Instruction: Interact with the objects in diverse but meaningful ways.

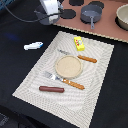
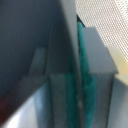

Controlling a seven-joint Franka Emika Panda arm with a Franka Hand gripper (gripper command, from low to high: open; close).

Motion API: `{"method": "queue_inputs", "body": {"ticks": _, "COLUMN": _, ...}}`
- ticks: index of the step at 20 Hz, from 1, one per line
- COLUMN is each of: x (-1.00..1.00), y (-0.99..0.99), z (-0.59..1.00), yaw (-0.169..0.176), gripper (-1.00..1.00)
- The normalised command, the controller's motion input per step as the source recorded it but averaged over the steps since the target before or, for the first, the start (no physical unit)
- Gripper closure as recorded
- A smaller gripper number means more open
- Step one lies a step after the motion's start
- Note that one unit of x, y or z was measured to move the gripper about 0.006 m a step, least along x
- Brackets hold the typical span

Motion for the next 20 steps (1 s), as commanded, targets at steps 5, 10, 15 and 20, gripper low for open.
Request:
{"method": "queue_inputs", "body": {"ticks": 5, "x": 0.61, "y": 0.51, "z": 0.83, "yaw": -0.039, "gripper": 1.00}}
{"method": "queue_inputs", "body": {"ticks": 10, "x": 0.62, "y": 0.56, "z": 0.83, "yaw": -0.015, "gripper": 1.00}}
{"method": "queue_inputs", "body": {"ticks": 15, "x": 0.69, "y": 0.53, "z": 0.61, "yaw": -0.004, "gripper": 1.00}}
{"method": "queue_inputs", "body": {"ticks": 20, "x": 0.57, "y": 0.30, "z": 0.19, "yaw": -0.105, "gripper": 1.00}}
